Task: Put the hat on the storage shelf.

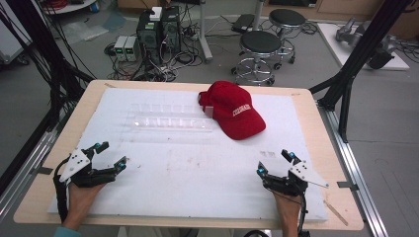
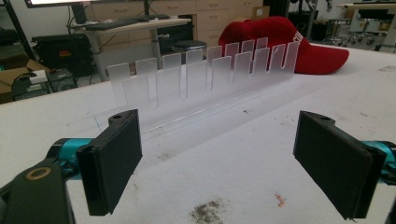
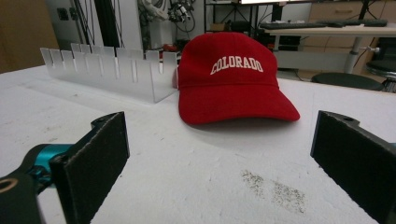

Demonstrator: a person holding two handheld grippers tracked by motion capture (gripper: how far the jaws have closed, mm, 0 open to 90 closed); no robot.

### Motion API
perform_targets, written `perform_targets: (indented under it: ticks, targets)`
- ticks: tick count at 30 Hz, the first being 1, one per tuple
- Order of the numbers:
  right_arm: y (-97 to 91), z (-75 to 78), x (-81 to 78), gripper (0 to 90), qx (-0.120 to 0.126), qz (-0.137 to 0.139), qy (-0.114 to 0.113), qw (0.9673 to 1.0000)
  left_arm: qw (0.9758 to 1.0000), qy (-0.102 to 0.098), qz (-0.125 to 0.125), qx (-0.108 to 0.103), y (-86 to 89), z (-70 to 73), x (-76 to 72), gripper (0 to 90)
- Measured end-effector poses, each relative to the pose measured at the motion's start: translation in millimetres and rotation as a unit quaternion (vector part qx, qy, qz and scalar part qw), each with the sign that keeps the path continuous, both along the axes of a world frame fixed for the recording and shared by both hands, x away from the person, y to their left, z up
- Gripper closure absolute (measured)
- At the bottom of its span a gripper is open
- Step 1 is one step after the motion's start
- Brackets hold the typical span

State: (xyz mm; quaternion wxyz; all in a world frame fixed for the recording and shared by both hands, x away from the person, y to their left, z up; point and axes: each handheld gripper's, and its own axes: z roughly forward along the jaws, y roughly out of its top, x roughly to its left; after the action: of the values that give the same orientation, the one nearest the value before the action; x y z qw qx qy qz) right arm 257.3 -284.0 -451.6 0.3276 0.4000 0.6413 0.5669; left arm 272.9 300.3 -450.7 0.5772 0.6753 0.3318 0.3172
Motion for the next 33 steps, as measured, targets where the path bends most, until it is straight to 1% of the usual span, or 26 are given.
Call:
perform_targets:
  ticks: [4,9,13,14,16,19,24,25,26,27,28,30,33]
  targets:
    - [-0.1,0.0,0.1,3.2,0.001,-0.001,0.001,1.0,1.0,0.0,0.001,0.003,-0.8,0.0,-0.1,15.6]
    - [-1.4,0.0,0.1,3.3,0.01,-0.002,0.004,0.9999,1.0,0.001,0.0,-0.003,0.2,-0.1,0.2,15.6]
    - [-1.3,0.0,0.0,3.2,0.01,-0.002,0.004,0.9999,1.0,-0.001,0.0,-0.003,0.2,-0.2,-0.2,15.6]
    - [-1.0,-0.1,0.1,3.2,0.005,-0.001,-0.001,1.0,1.0,0.0,0.001,-0.003,0.4,-0.1,0.0,15.6]
    - [-0.9,-0.1,0.2,3.2,0.004,-0.002,-0.001,1.0,1.0,0.001,0.002,-0.005,1.0,-0.1,0.0,15.6]
    - [-2.1,-0.1,0.3,3.2,0.01,-0.003,0.001,0.9999,1.0,0.001,0.002,-0.006,1.1,-0.1,0.1,15.6]
    - [-2.0,0.1,0.8,3.2,0.009,-0.002,0.002,1.0,1.0,0.001,0.002,-0.009,1.7,-0.2,0.2,15.6]
    - [-0.6,0.7,1.8,3.2,0.004,0.003,0.009,0.9999,1.0,0.001,0.003,-0.009,1.6,-0.1,0.2,15.5]
    - [-0.6,0.7,1.8,3.2,0.004,0.003,0.009,0.9999,1.0,0.001,0.003,-0.008,1.2,-0.1,0.3,15.5]
    - [0.4,1.0,2.9,3.2,-0.002,0.006,0.014,0.9999,1.0,0.001,0.003,-0.006,0.9,-0.1,0.3,15.6]
    - [1.8,1.8,5.1,3.2,-0.01,0.012,0.024,0.9996,1.0,0.001,0.003,-0.006,0.8,-0.1,0.3,15.6]
    - [2.3,2.3,5.6,3.2,-0.014,0.013,0.027,0.9995,1.0,0.001,0.003,-0.006,1.0,0.0,0.2,15.6]
    - [2.0,2.7,6.3,3.2,-0.013,0.014,0.03,0.9994,1.0,0.002,0.003,-0.007,1.1,-0.1,0.6,15.6]
